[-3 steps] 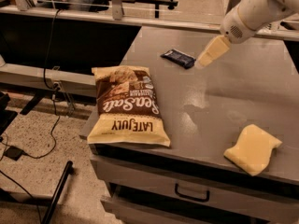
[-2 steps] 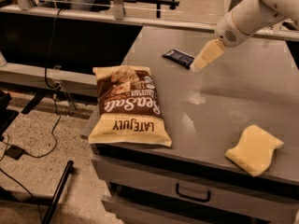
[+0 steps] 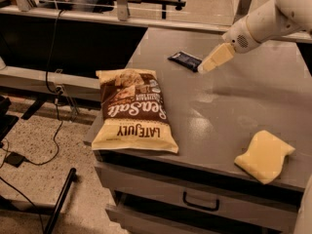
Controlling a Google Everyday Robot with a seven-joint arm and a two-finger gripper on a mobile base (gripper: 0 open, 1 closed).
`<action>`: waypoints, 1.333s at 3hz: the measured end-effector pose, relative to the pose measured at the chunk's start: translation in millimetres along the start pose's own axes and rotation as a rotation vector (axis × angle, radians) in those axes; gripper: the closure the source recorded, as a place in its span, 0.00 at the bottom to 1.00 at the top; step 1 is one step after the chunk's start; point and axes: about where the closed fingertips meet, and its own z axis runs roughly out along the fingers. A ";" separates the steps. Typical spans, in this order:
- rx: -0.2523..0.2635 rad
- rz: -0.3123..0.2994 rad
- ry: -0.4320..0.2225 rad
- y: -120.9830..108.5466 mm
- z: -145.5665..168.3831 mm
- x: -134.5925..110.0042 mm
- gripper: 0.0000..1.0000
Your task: Move rxbar blueberry near brown chip bag
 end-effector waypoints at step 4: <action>0.019 0.055 -0.113 -24.5 33.5 4.1 0.00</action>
Offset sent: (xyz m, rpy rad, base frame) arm 0.0321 0.0030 -0.0090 0.1052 -0.0801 -0.0329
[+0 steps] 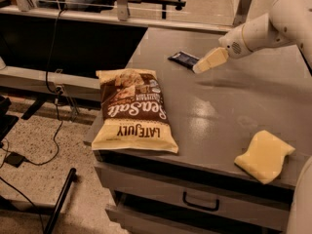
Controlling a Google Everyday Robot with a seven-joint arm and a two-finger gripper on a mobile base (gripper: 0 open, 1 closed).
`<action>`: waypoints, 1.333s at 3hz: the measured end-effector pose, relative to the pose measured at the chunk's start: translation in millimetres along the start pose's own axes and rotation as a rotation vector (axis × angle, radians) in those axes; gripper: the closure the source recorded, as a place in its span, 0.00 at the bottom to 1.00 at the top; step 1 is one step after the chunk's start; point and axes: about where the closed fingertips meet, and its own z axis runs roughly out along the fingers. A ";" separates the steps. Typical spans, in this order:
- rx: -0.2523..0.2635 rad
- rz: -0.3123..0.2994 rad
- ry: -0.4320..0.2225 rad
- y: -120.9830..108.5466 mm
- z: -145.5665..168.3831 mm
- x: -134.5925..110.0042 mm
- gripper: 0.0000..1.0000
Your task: Move rxbar blueberry near brown chip bag
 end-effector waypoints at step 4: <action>-0.037 -0.011 0.025 15.0 26.5 17.6 0.15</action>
Offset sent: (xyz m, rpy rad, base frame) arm 0.0001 0.0000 -0.0150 -0.0327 -0.0034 -0.0182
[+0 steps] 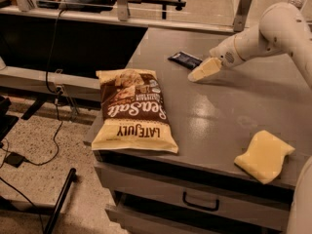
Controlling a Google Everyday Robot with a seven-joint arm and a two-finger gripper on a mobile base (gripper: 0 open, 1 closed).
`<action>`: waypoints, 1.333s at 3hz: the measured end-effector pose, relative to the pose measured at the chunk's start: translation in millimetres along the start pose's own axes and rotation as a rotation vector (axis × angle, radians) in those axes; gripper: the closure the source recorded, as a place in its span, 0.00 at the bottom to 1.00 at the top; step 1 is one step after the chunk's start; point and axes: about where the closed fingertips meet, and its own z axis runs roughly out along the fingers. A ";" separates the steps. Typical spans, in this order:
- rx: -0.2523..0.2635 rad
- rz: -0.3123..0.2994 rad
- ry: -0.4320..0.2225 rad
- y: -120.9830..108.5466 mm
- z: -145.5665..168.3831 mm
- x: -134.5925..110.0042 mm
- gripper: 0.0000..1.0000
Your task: Move rxbar blueberry near brown chip bag
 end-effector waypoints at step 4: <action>-0.023 -0.014 0.000 6.4 -0.6 -7.1 1.00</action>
Offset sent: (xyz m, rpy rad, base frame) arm -0.0075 0.0093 -0.0015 0.0053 -0.0037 0.0434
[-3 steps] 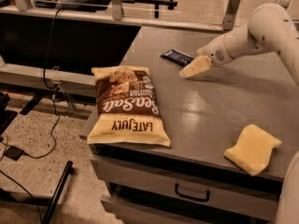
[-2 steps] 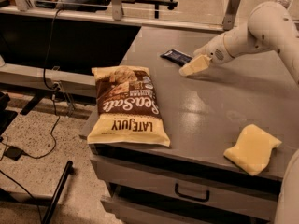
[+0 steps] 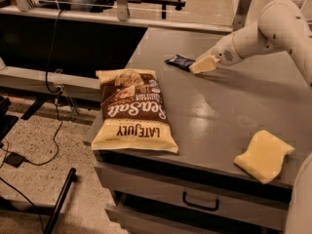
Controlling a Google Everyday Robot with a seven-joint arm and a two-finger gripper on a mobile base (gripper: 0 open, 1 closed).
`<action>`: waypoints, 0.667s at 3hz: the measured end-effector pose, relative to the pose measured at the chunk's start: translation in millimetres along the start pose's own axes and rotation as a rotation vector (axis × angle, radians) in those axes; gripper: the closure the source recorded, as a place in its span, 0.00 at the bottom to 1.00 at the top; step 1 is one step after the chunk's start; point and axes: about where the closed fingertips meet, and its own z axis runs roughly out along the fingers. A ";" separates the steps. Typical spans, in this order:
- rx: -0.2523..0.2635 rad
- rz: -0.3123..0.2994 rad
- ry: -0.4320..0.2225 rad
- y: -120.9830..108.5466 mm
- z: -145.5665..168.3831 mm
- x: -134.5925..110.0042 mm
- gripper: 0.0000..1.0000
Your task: Move rxbar blueberry near brown chip bag
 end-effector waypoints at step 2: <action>0.000 0.000 0.000 -0.1 -1.3 -1.5 1.00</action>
Offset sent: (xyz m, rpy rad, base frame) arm -0.0075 -0.0005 0.0052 0.0436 -0.0169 0.0176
